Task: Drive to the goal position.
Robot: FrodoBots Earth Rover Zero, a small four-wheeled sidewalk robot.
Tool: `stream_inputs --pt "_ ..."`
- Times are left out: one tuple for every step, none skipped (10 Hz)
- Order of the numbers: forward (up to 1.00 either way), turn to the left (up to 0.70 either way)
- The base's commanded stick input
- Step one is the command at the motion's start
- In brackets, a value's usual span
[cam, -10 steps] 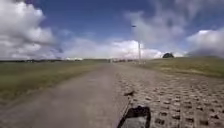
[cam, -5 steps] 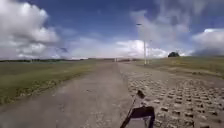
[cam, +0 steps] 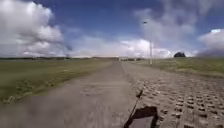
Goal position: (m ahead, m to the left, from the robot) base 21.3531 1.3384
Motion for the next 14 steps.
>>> stream_inputs --pt "0.0 0.0" --pt "0.0 0.0" --pt "0.0 0.0" --pt "0.0 0.0" --pt "0.0 0.0" --pt "0.0 0.0" --pt "0.0 0.0" --pt "0.0 0.0" --pt "0.0 0.0" --pt "0.85 0.0" --pt "0.85 0.0" --pt "0.85 0.0" --pt "0.85 0.0" --pt "0.85 0.0"
